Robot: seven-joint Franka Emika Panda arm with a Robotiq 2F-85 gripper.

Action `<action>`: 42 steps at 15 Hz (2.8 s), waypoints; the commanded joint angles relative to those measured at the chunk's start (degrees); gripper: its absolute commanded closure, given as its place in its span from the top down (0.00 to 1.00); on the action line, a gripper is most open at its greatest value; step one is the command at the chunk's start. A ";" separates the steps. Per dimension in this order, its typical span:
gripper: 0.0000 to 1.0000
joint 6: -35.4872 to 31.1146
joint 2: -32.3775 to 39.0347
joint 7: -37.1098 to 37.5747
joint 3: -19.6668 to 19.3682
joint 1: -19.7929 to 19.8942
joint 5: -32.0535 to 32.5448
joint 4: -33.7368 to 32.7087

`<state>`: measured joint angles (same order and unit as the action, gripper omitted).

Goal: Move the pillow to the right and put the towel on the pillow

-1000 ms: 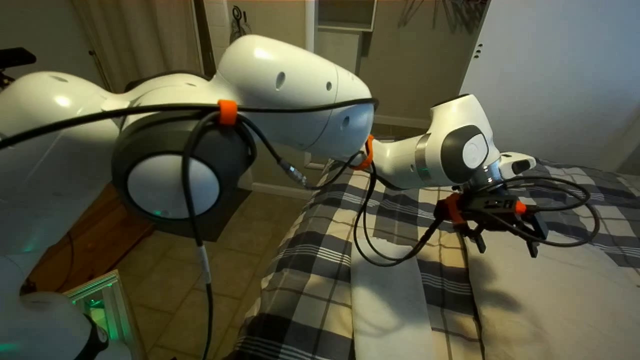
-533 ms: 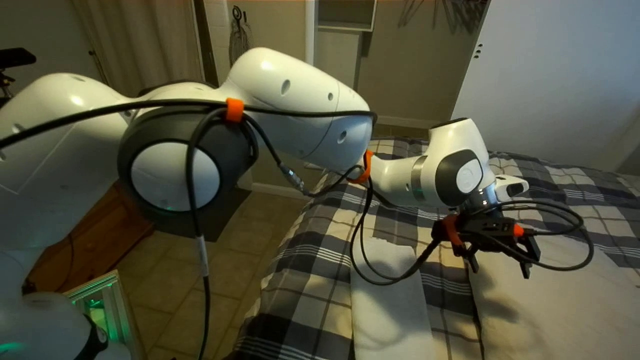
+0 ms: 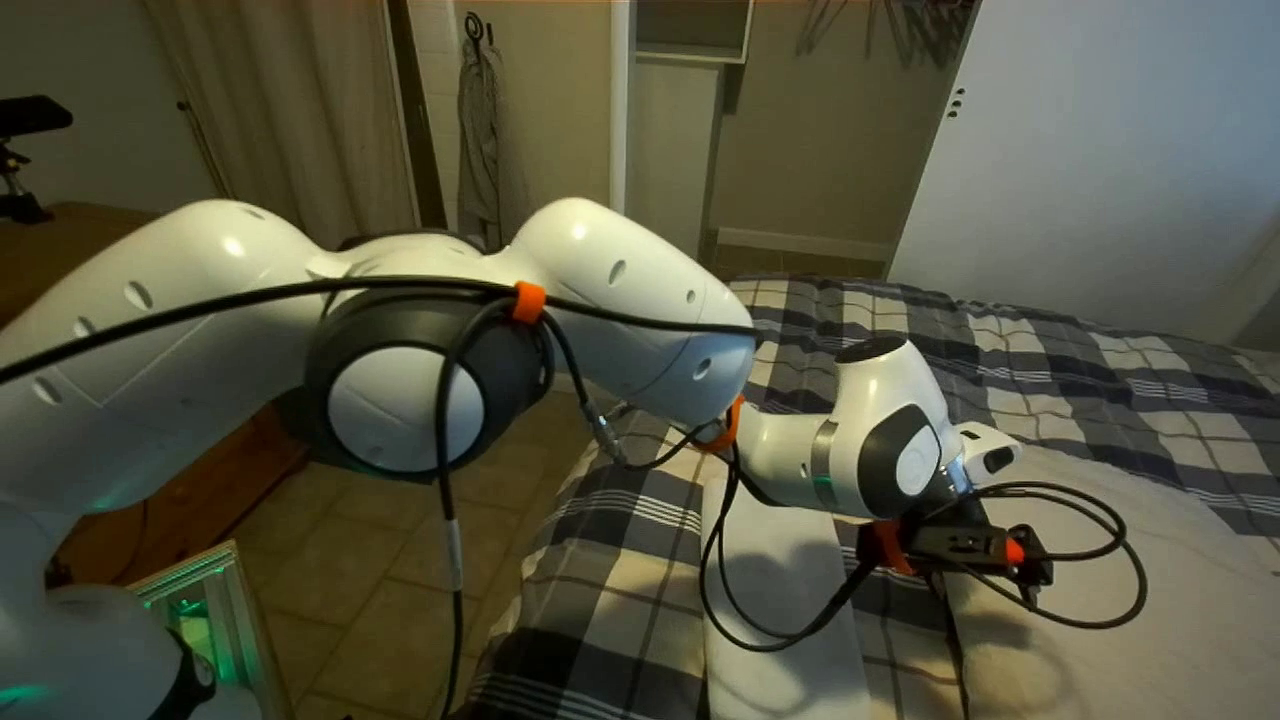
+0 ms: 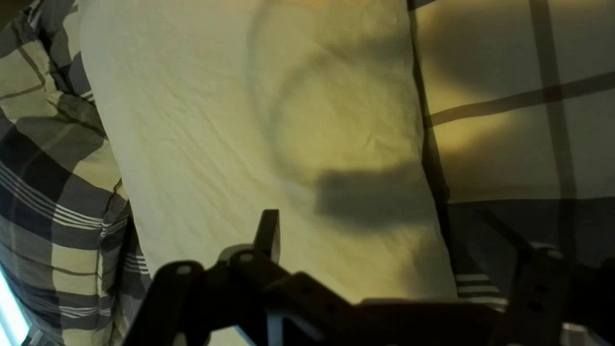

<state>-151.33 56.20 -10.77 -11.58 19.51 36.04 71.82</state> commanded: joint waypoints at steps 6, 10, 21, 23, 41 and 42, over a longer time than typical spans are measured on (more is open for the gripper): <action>1.00 -9.49 8.49 -0.46 -5.56 -0.95 -1.99 -4.98; 1.00 -11.67 11.68 -0.72 -6.32 -0.37 -2.96 -8.14; 0.34 -10.88 16.26 -2.23 -7.30 0.05 -7.35 -13.59; 0.19 -10.22 16.07 -3.21 -6.75 0.37 -8.34 -13.67; 0.05 11.37 -4.52 -22.82 9.04 5.05 -7.26 3.03; 0.05 12.16 -5.34 -23.24 9.20 4.98 -7.06 4.05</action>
<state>-143.14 57.28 -30.84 -3.98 24.23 29.52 68.30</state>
